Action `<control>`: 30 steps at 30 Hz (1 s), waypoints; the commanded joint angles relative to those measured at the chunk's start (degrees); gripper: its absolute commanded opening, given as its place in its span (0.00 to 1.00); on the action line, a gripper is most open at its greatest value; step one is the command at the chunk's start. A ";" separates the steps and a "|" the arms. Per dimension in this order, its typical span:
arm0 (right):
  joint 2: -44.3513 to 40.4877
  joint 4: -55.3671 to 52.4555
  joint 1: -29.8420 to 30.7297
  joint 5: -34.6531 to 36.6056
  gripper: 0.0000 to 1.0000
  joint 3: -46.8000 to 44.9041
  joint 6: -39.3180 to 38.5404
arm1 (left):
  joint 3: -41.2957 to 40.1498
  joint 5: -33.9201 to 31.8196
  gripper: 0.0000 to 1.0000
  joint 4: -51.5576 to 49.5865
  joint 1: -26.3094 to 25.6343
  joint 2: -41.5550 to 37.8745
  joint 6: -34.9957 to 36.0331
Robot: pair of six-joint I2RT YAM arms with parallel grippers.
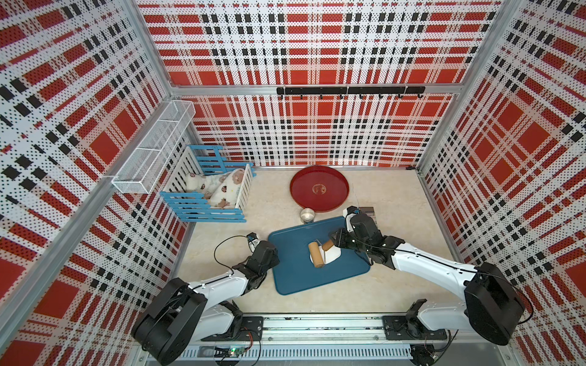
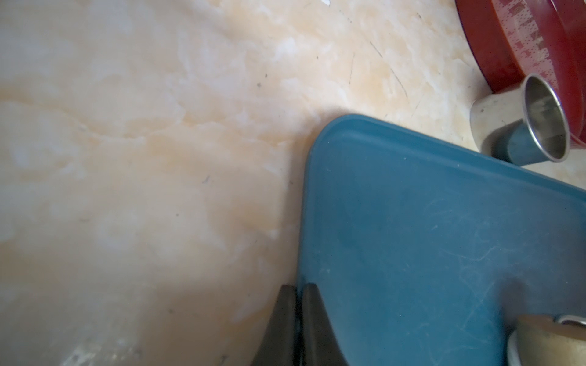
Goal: Roll out the dumpling wrappers from the dough
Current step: Flatten out the dough on the work surface.
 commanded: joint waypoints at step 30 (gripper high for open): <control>8.78 -20.14 3.56 -1.82 0.00 4.64 -4.17 | -0.43 -1.39 0.00 0.02 0.60 -1.66 -3.06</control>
